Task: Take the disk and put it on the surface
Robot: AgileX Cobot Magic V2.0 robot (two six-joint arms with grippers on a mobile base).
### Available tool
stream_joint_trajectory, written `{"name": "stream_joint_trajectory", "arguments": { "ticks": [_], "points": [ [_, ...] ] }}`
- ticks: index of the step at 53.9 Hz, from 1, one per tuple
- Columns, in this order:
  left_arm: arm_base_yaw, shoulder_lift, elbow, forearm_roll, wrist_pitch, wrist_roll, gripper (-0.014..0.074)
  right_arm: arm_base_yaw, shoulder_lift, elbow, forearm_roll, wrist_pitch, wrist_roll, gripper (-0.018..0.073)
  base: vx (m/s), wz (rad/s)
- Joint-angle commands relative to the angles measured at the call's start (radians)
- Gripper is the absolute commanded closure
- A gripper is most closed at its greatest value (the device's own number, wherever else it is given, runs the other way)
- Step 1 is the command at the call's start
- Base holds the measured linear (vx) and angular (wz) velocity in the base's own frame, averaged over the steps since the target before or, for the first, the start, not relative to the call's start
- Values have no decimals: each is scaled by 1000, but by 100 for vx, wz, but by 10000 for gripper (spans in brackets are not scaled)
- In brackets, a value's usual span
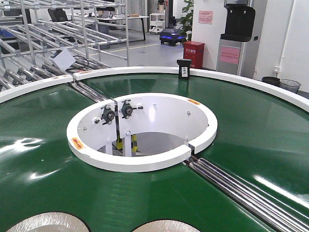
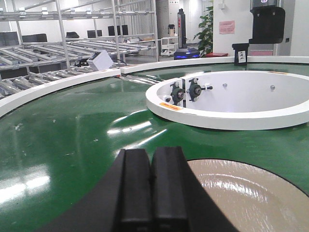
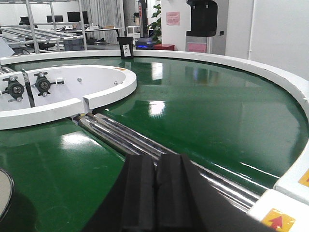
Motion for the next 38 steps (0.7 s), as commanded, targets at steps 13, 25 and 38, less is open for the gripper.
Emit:
{"name": "stream_joint_trajectory", "arguments": {
  "ticks": [13, 25, 38],
  "points": [
    [-8, -6, 24, 2, -84, -8, 595, -5, -9, -4, -13, -82, -3, 568, 0, 0],
    [-8, -6, 24, 2, -84, -8, 595, -5, -9, -4, -13, -82, -3, 568, 0, 0],
    [-8, -6, 24, 2, -84, -8, 595, -5, -9, -4, -13, -82, -3, 568, 0, 0]
  ]
}}
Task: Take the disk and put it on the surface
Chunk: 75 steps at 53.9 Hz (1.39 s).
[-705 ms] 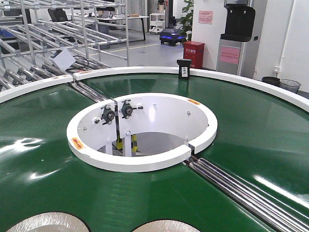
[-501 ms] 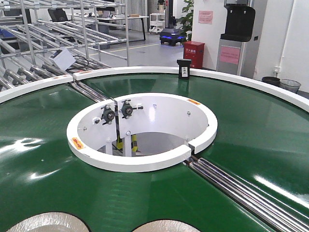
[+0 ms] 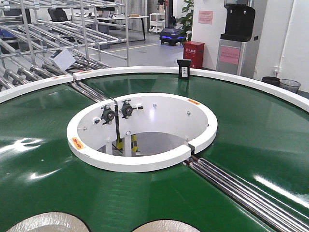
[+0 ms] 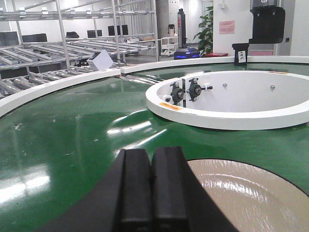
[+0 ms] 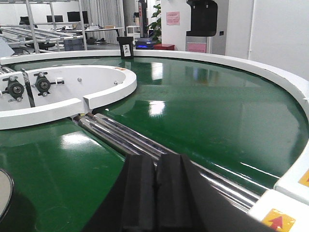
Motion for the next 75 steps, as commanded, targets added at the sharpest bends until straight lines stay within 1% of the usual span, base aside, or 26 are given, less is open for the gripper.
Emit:
{"name": "stream_joint_trajectory", "arguments": {
  "ticks": [1, 6, 10, 13, 15, 17, 20, 24, 29, 32, 37, 43, 48, 52, 57, 62, 69, 75],
  "points": [
    [-8, -6, 24, 2, -84, -8, 595, -5, -9, -4, -13, -82, -3, 568, 0, 0],
    [-8, -6, 24, 2, -140, -8, 595, -5, -9, -4, -11, -101, 1, 568, 0, 0],
    [-8, -6, 12, 2, -252, -9, 595, -5, -9, -4, -10, -147, 0, 568, 0, 0],
    [-8, -6, -13, 2, -353, -9, 595, -5, -9, -9, -10, -262, -1, 568, 0, 0],
    [-8, -6, -40, 2, -398, -9, 595, -5, -9, -22, -11, -333, -1, 568, 0, 0],
    [-8, -6, -92, 2, -410, -9, 595, -4, -9, -51, -17, -377, -1, 568, 0, 0],
    [-8, 1, -177, 2, -363, -9, 595, -4, -7, -141, -38, -381, -3, 568, 0, 0],
    [-8, 53, -336, 2, -247, 6, 595, -4, 41, -304, -83, -305, -18, 568, 0, 0],
    [-8, 207, -559, 2, -134, 51, 595, -4, 172, -516, -97, -209, -24, 568, 0, -1],
    [-8, 314, -675, 2, -87, 53, 595, -4, 285, -641, -97, -161, -24, 568, 0, 0],
    [-8, 497, -859, 0, -18, 33, 595, -4, 447, -788, -96, -113, -23, 568, 0, 0],
    [-8, 685, -994, 0, 39, -19, 595, -4, 603, -892, -92, -115, -22, 568, 0, 0],
    [-8, 801, -1044, 1, 65, -63, 595, -4, 707, -927, -90, -120, -17, 568, 0, 0],
    [-8, 853, -1054, 1, 94, -87, 594, -4, 758, -927, -89, -125, -4, 568, 0, 0],
    [-8, 897, -1054, 1, 112, -84, 591, -4, 796, -927, -87, -126, 13, 567, 0, 0],
    [-8, 927, -1054, 1, 146, -84, 563, -4, 807, -927, -88, -120, 11, 552, 0, 0],
    [-8, 941, -1054, 1, 160, -84, 479, -4, 807, -927, -88, -120, 3, 477, 0, 0],
    [-8, 941, -1054, 1, 159, -84, 354, -4, 807, -927, -88, -120, 3, 339, 0, 0]
  ]
}}
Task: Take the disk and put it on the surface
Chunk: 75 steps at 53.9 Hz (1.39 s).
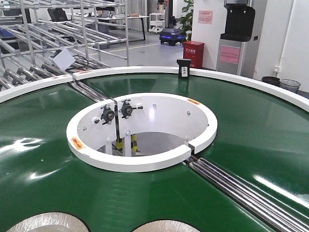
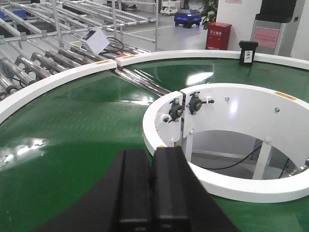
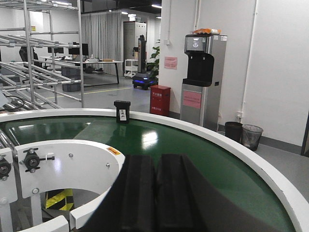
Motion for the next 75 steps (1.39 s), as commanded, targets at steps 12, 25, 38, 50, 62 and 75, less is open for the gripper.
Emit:
{"name": "stream_joint_trajectory", "arguments": {
  "ticks": [12, 25, 38, 50, 62, 75],
  "points": [
    [-8, -9, -40, 2, -101, -4, 68, -4, -3, -37, -1, -76, -7, -67, 0, 0],
    [-8, -9, -41, -29, -109, -36, 17, -4, -3, -37, -1, -117, -6, -162, 0, 0],
    [-51, 127, -107, -455, 212, 284, 74, -4, -2, -37, 44, -128, -5, -97, 0, 0],
    [-53, 423, -211, -1009, 552, 802, 84, -4, 37, -37, 78, -125, -6, 8, 0, 0],
    [178, 544, -217, -670, 513, 632, 84, -3, 44, -37, 82, -69, -5, 59, 0, 0],
    [310, 684, -217, -644, 556, 626, 84, -3, 44, -36, 82, -63, -5, 60, 0, 0]
  ]
}}
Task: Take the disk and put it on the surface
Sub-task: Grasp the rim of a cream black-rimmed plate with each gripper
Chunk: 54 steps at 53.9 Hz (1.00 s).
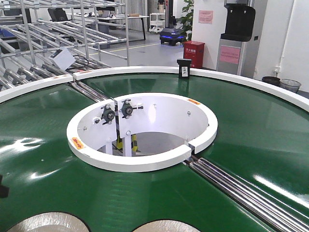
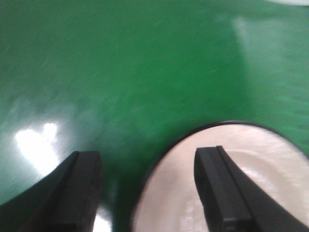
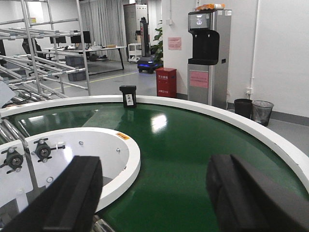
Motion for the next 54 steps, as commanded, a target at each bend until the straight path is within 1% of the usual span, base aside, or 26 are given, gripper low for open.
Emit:
{"name": "stream_joint_trajectory", "arguments": {
  "ticks": [1, 5, 12, 16, 22, 26, 31, 33, 35, 36, 37, 40, 47, 51, 54],
  "points": [
    [10, 19, -33, -41, 18, -1, 84, -3, -6, -36, -1, -79, -4, 60, 0, 0],
    [10, 63, -33, -55, 50, 34, 84, -3, -6, -36, -1, -79, -6, 60, 0, 0],
    [10, 130, -33, -111, 102, 96, 84, -3, 9, -36, -1, -79, -7, 60, 0, 0],
    [10, 162, -33, -121, 114, 127, 84, 0, 24, -36, -1, -79, -7, 60, 0, 0],
    [9, 202, -33, -131, 134, 180, 87, 32, 46, -36, -15, -84, -7, 60, 0, 0],
    [3, 227, -33, -144, 183, 225, 109, 52, 60, -36, -21, -88, -7, 60, 0, 0],
    [-8, 258, -33, -199, 288, 271, 195, 57, 75, -36, -21, -94, -7, 60, 0, 0],
    [-12, 271, -33, -218, 336, 291, 259, 57, 79, -36, -21, -98, -7, 60, 0, 0],
    [-18, 281, -33, -235, 376, 304, 361, 56, 83, -36, -21, -100, -7, 60, 0, 0],
    [-18, 284, -33, -241, 384, 309, 381, 56, 84, -36, -21, -103, -7, 60, 0, 0],
    [-18, 288, -33, -252, 392, 309, 461, 56, 84, -36, -21, -103, -7, 60, 0, 0],
    [-18, 290, -33, -276, 392, 309, 601, 56, 87, -36, -21, -106, -7, 60, 0, 0],
    [-17, 287, -34, -330, 406, 308, 606, 56, 87, -36, -21, -104, -7, 60, 0, 0],
    [-17, 287, -34, -396, 417, 308, 606, 56, 87, -36, -21, -92, -7, 60, 0, 0],
    [-17, 287, -34, -459, 436, 316, 606, 56, 87, -36, -21, -86, -7, 60, 0, 0]
  ]
}}
